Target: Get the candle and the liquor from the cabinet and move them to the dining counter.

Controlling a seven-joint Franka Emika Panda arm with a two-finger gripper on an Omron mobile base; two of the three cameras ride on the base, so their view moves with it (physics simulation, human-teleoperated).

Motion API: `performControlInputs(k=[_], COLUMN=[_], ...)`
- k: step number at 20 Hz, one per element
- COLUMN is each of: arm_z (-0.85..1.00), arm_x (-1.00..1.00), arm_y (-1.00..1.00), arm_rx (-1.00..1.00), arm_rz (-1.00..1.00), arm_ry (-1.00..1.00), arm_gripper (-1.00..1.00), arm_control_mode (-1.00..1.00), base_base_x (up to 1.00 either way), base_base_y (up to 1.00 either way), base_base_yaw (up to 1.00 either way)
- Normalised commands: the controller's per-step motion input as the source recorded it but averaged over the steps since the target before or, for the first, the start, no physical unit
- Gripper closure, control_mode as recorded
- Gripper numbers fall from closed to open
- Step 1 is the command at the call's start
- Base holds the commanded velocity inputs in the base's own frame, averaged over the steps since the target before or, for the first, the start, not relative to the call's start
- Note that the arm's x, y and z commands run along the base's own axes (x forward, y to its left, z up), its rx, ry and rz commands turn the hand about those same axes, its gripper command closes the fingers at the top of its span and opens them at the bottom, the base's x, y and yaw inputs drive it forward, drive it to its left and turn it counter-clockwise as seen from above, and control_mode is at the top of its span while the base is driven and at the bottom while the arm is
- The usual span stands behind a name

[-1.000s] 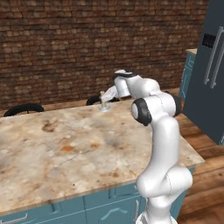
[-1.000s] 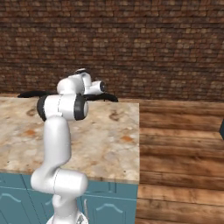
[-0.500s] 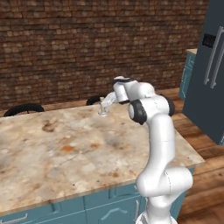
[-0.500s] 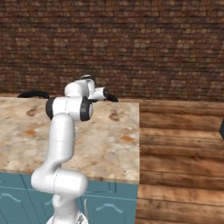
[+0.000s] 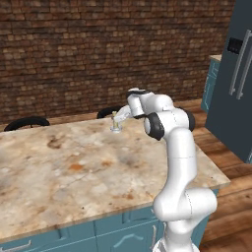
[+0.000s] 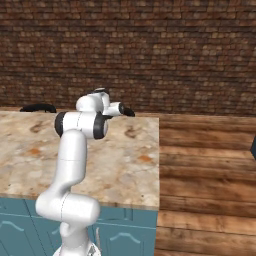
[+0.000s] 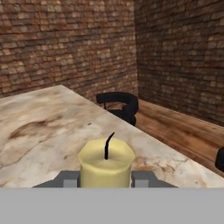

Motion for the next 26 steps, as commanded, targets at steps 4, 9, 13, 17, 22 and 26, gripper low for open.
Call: performControlInputs(k=[4, 9, 13, 17, 22, 26], arm_z=[-0.35, -0.30, -0.40, -0.47, -0.14, 0.00], arm_x=[0.00, -0.01, -0.12, -0.04, 0.00, 0.00], arm_y=[0.00, 0.00, 0.00, 0.00, 0.00, 0.00], arm_rx=[0.00, 0.00, 0.00, 0.00, 0.00, 0.00], arm_rz=[0.00, 0.00, 0.00, 0.00, 0.00, 0.00], arm_ry=[0.00, -0.03, -0.18, -0.09, 0.00, 0.00], arm_gripper=[1.00, 1.00, 1.00, 1.00, 1.00, -1.00], arm_control_mode=[-1.00, -1.00, -1.00, -1.00, -1.00, -1.00], base_base_x=[0.00, 0.00, 0.00, 0.00, 0.00, 0.00], base_base_y=[0.00, 0.00, 0.00, 0.00, 0.00, 0.00], base_base_yaw=[0.00, 0.00, 0.00, 0.00, 0.00, 0.00])
